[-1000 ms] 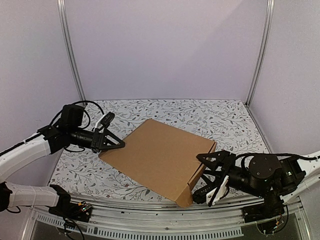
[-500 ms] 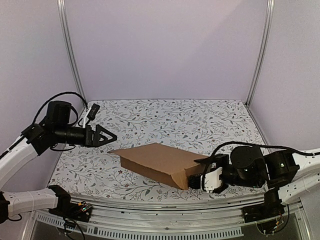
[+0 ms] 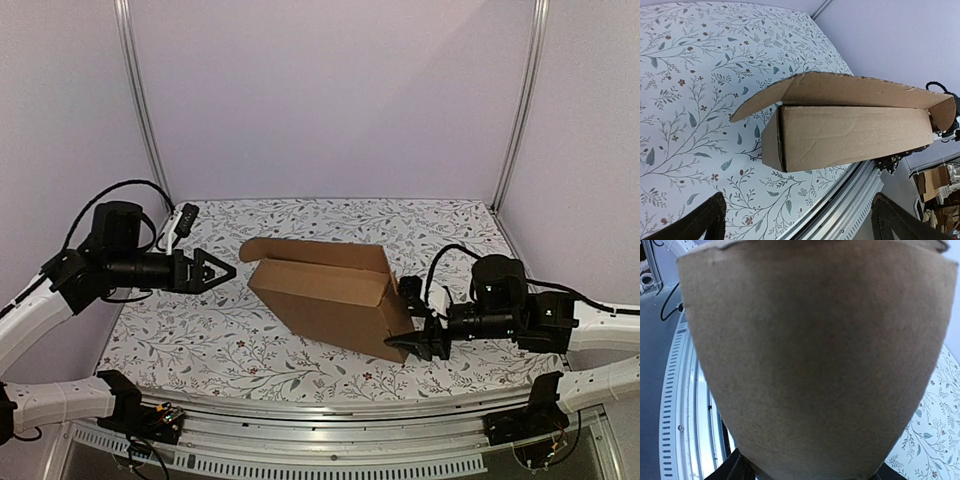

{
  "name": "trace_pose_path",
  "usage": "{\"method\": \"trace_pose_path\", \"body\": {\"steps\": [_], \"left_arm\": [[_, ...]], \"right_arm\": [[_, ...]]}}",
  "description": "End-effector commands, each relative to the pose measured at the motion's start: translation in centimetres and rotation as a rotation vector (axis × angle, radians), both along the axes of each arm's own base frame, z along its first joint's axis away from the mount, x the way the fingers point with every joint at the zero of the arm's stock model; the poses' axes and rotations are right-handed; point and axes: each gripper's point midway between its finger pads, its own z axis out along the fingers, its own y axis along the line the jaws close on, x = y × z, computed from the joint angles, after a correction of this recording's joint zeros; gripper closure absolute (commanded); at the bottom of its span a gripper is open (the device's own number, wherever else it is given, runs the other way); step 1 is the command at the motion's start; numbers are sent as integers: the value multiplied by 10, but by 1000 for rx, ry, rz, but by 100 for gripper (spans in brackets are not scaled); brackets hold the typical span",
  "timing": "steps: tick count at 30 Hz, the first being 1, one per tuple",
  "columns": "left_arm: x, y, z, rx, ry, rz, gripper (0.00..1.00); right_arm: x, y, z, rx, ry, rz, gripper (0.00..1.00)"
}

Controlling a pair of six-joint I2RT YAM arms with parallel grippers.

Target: Fold the paper box

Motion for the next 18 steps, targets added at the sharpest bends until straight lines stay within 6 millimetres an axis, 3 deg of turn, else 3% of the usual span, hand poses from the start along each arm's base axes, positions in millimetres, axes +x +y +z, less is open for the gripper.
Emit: {"method": "trace_pose_path", "body": {"steps": [1, 8, 18], "left_arm": [[17, 0, 5, 50, -73, 62, 1], [42, -12, 2, 75, -72, 73, 0], [51, -27, -6, 92, -76, 40, 5]], "right_arm": [[-9, 13, 31, 254, 133, 64, 65], [-12, 11, 17, 308, 234, 73, 65], [-14, 9, 1, 320, 277, 92, 65]]}}
